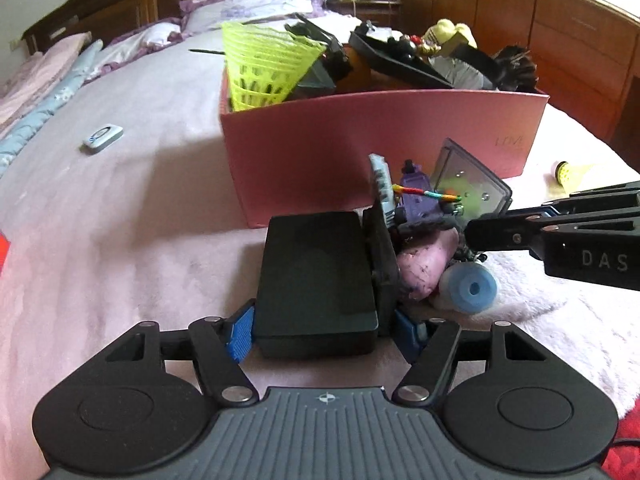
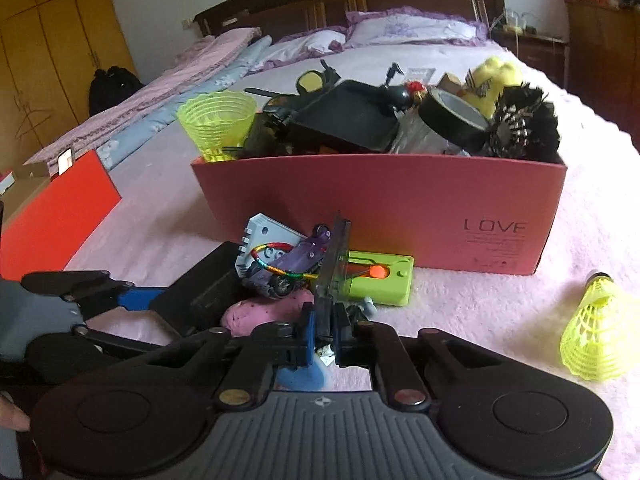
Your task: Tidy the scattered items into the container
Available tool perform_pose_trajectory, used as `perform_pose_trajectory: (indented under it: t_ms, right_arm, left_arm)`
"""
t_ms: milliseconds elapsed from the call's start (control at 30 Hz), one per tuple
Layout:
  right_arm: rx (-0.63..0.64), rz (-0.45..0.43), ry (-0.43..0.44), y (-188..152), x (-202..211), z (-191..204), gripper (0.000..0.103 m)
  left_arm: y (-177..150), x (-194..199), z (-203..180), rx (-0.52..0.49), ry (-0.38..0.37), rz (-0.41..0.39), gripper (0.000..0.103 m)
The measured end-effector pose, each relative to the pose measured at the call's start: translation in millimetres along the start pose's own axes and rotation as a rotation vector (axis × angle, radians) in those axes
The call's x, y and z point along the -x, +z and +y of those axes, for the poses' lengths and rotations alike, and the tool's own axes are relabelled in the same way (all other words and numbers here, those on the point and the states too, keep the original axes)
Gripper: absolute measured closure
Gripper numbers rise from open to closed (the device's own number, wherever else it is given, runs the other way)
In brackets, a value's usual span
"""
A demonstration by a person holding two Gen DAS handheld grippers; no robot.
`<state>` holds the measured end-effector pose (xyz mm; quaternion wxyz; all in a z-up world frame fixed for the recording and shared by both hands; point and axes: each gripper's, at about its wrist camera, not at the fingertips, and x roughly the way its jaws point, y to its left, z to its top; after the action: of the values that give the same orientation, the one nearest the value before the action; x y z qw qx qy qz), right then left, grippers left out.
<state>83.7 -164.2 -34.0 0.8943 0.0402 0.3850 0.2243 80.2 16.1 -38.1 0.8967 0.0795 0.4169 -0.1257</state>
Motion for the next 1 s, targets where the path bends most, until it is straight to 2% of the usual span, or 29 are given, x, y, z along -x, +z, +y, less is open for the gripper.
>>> perform_pose_trajectory:
  t_ms: [167,300,567,700,800,900,1000]
  right_arm:
    - [0.005,-0.005,0.02,-13.8,23.0,2.0,0.093]
    - [-0.028,0.027,0.035,-35.5,44.7,-1.9,0.093]
    - [-0.084,0.109,0.0,-73.4,73.0,-15.6,0.093]
    - [-0.081,0.106,-0.031,-76.7,78.2,-15.2,0.081]
    - [-0.038,0.081,-0.049,-74.4,83.8,-8.5,0.08]
    - [0.068,0.025,-0.084,-69.3,93.8,10.1,0.078]
    - [0.195,-0.037,-0.076,-61.5,102.7,34.4,0.069]
  left_arm:
    - [-14.0,26.9,9.8,0.052,-0.006,-0.006,0.036]
    - [-29.9,44.1,13.0,0.061,0.008,0.007,0.036]
    - [-56.4,56.6,27.5,0.127,0.051,0.055,0.036]
    - [-62.8,64.5,34.0,0.151,0.05,0.049,0.036]
    - [-64.4,70.0,34.0,0.152,0.042,0.038,0.035]
    - [-65.9,75.5,33.9,0.154,0.033,0.028,0.033]
    - [-67.4,81.0,33.9,0.155,0.025,0.018,0.031]
